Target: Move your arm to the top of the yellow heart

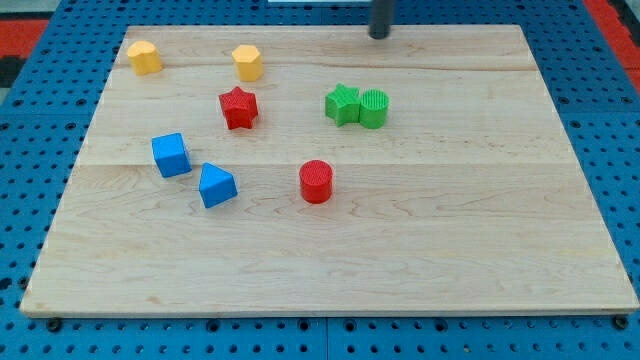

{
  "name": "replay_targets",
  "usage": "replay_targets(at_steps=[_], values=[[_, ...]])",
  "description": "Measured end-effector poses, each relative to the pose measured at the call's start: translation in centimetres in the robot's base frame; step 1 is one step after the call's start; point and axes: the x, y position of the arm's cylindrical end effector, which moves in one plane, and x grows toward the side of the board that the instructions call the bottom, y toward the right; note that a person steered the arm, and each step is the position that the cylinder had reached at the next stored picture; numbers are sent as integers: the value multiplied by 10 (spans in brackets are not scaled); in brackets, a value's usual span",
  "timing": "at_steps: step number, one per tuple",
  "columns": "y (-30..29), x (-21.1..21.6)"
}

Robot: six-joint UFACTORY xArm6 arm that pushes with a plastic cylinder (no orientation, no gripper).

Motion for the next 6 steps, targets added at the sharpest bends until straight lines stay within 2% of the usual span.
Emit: replay_targets(at_steps=[1,2,5,6], values=[[-47,1],[-145,0],[-222,-2],[-286,1]])
